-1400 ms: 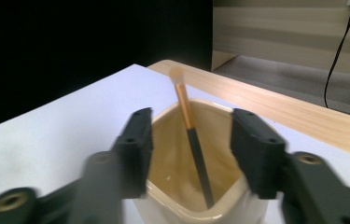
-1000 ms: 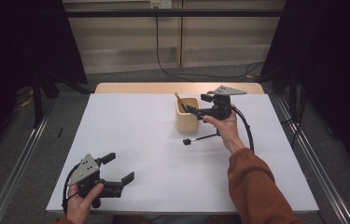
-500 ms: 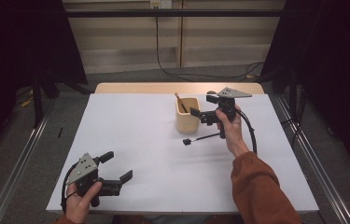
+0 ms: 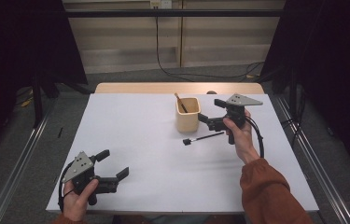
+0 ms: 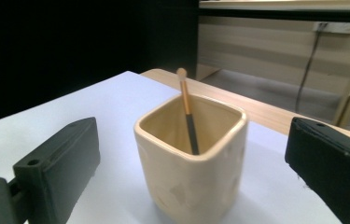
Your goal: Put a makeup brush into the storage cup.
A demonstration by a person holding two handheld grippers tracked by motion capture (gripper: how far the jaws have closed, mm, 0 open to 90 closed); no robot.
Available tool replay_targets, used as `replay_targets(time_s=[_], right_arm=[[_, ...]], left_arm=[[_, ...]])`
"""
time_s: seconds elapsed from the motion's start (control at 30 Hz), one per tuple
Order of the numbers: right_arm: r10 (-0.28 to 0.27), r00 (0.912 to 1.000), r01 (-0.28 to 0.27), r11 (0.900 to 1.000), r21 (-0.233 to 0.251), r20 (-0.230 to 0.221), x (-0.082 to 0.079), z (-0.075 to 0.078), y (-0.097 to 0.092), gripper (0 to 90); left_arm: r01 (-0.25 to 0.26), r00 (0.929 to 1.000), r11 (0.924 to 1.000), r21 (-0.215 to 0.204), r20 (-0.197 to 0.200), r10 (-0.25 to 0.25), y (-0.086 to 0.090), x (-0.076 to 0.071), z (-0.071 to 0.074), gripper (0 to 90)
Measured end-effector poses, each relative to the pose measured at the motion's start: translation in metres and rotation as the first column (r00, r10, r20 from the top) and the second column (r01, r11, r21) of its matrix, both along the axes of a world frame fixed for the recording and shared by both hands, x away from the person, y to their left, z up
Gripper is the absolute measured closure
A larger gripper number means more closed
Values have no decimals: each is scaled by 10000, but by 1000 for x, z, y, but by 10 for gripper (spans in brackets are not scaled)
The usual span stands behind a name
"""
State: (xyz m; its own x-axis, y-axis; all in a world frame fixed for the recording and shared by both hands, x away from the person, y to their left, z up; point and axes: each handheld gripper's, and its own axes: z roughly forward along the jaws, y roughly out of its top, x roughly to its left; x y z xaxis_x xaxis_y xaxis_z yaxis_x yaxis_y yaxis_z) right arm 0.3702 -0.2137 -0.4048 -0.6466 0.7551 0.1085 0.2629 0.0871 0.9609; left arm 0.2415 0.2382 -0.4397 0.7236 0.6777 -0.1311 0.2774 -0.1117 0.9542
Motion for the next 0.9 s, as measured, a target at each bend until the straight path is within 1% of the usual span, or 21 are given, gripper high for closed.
replay_targets(time_s=[0.1, 0.13, 0.2, 0.23, 0.3, 0.37, 0.4, 0.43, 0.53, 0.6, 0.63, 0.67, 0.73, 0.77, 0.83, 0.9], right_arm=[[-7, 10000, 7, 10000, 83, -2, -5, 0, -4, 28], [-29, 10000, 30, 10000, 38, -34, -11, 0, -8, 28], [-49, 10000, 49, 10000, 15, -79, -14, 0, -10, 28], [-6, 9998, 6, 10000, 14, -197, -20, -1, -15, 28], [62, 9997, -64, 9999, -88, -219, -27, -1, -19, 28], [-10, 9998, 10, 10000, -11, -197, -33, -2, -24, 29], [-10, 9998, 10, 10000, -11, -197, -33, -2, -24, 29], [45, 9996, -45, 10000, -17, -280, -39, -2, -27, 30], [49, 9996, -52, 9999, -93, -293, -48, -4, -32, 30], [65, 9994, -69, 9999, -103, -348, -51, -5, -33, 29], [52, 9993, -56, 9999, -110, -383, -56, -6, -36, 29], [36, 9991, -39, 10000, -83, -418, -59, -7, -38, 29], [52, 9989, -55, 10000, -54, -475, -61, -7, -40, 30], [132, 9983, -130, 9999, 40, -560, -66, -8, -43, 30], [163, 9984, -159, 9998, 75, -543, -68, -8, -45, 31], [71, 9992, -61, 9997, 255, -392, -76, -8, -49, 38]], left_arm=[[-74, 10000, 10000, -50, -44, 74, 1, 0, 0, 21], [-106, 9999, 9999, -46, -46, 106, 1, -1, 0, 21], [-116, 9999, 9999, -60, -40, 116, 1, -1, 0, 21], [-101, 9999, 9999, 20, 17, 101, 2, -1, 1, 21], [-76, 10000, 10000, 20, 12, 76, 3, -1, 1, 21], [-90, 10000, 10000, 10, -2, 90, 3, -1, 1, 21], [-90, 10000, 10000, 10, -2, 90, 3, -1, 1, 21], [-84, 10000, 10000, 7, 5, 84, 3, -1, 1, 21], [-104, 9999, 9999, 28, -10, 104, 3, -2, 1, 21], [-107, 9999, 9999, 10, 9, 107, 3, -2, 1, 21], [-123, 9999, 9999, 62, -3, 123, 3, -2, 1, 21], [-163, 9999, 9999, 25, -58, 163, 4, -1, 1, 21], [-180, 9998, 9998, 33, -44, 181, 4, -1, 1, 21], [-195, 9998, 9998, 29, -39, 195, 4, -2, 1, 21], [-183, 9998, 9998, 68, 10, 183, 4, -2, 2, 21], [-189, 9998, 9998, 56, 0, 189, 4, -2, 2, 21]])
